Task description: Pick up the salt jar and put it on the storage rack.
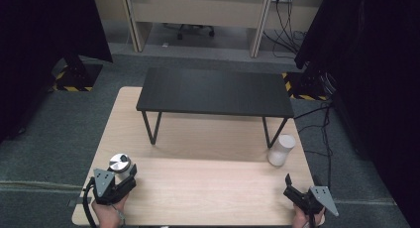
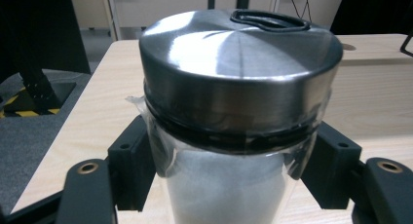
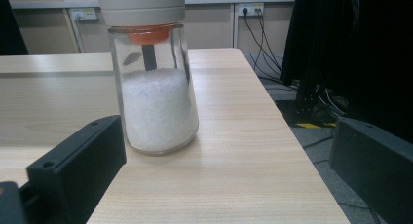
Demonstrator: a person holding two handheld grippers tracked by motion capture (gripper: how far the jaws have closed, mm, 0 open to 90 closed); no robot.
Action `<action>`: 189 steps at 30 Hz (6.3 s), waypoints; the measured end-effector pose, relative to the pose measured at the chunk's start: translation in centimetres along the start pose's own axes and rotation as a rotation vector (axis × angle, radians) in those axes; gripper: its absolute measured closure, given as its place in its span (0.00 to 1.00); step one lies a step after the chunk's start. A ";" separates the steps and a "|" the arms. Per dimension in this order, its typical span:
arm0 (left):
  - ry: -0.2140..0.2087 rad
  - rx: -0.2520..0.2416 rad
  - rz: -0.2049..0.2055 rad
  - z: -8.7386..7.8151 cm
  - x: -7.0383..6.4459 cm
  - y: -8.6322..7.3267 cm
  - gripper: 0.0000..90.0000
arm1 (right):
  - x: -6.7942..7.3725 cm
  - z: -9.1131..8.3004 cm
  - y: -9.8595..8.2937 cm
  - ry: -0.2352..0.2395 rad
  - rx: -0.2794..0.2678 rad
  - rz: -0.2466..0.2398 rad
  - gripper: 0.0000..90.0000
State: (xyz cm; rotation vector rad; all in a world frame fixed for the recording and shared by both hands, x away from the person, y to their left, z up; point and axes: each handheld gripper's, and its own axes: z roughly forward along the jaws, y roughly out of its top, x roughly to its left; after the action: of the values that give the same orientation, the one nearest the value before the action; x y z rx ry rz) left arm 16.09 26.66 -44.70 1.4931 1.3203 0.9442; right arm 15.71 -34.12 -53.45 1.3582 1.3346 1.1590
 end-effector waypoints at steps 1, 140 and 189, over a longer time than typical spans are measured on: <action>-0.003 -0.002 0.005 0.0 -0.2 0.3 0.34 | 0.0 0.0 0.0 0.000 -0.002 0.006 0.00; -0.151 0.017 -0.040 14.9 -4.8 21.5 0.00 | -0.1 -0.3 -0.6 -0.005 -0.038 0.028 0.00; 0.006 0.005 -0.056 2.2 3.2 2.8 0.00 | 0.2 0.2 0.6 0.017 0.039 -0.045 0.00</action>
State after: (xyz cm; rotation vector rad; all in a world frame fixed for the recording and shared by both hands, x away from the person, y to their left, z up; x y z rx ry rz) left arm 19.44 29.48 -42.76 1.4499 1.3628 0.9111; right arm 16.01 -33.94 -52.93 1.3418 1.3999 1.1218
